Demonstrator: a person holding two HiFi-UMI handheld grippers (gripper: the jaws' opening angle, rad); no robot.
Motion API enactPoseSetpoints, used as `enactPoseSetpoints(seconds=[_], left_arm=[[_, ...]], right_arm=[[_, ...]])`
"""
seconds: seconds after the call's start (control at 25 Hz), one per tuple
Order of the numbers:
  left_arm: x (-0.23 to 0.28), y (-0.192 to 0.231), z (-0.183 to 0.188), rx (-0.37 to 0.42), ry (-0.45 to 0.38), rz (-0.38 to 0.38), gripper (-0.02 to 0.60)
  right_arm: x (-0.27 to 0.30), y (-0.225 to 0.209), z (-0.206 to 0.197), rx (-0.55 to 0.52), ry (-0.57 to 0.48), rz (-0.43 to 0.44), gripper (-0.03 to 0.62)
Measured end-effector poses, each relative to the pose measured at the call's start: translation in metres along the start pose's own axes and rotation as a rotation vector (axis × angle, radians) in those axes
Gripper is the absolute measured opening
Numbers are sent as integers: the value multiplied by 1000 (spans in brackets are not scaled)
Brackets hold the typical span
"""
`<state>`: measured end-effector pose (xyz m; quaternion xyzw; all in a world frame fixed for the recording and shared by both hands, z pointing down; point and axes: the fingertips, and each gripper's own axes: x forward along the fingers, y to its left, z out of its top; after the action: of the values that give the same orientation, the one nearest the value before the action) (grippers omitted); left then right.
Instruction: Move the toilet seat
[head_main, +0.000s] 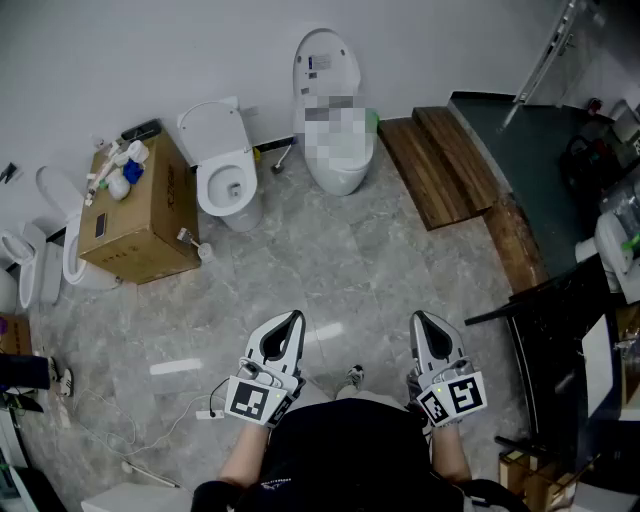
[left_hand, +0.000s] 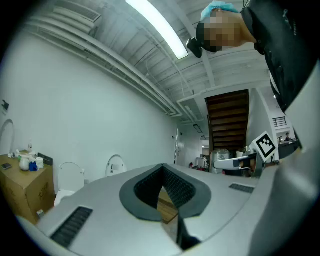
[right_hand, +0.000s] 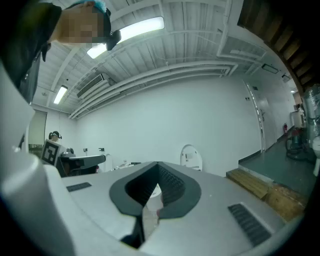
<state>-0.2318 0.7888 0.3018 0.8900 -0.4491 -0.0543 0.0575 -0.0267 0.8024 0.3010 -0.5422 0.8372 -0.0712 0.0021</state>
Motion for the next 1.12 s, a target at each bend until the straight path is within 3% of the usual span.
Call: enactPoseSetpoints(seconds=[0.24, 0.48, 0.92, 1.12], left_arm=[[-8, -21, 3, -126, -49, 44, 8], [-4, -39, 9, -36, -11, 9, 7], [33, -68, 1, -29, -49, 8, 8], [49, -85, -6, -21, -25, 10, 8]], right_arm=[[-17, -23, -3, 17, 2, 51, 11], [-20, -23, 5, 40, -33, 31, 12], [-48, -52, 9, 25, -56, 32, 12], [-48, -74, 10, 26, -36, 24, 12]])
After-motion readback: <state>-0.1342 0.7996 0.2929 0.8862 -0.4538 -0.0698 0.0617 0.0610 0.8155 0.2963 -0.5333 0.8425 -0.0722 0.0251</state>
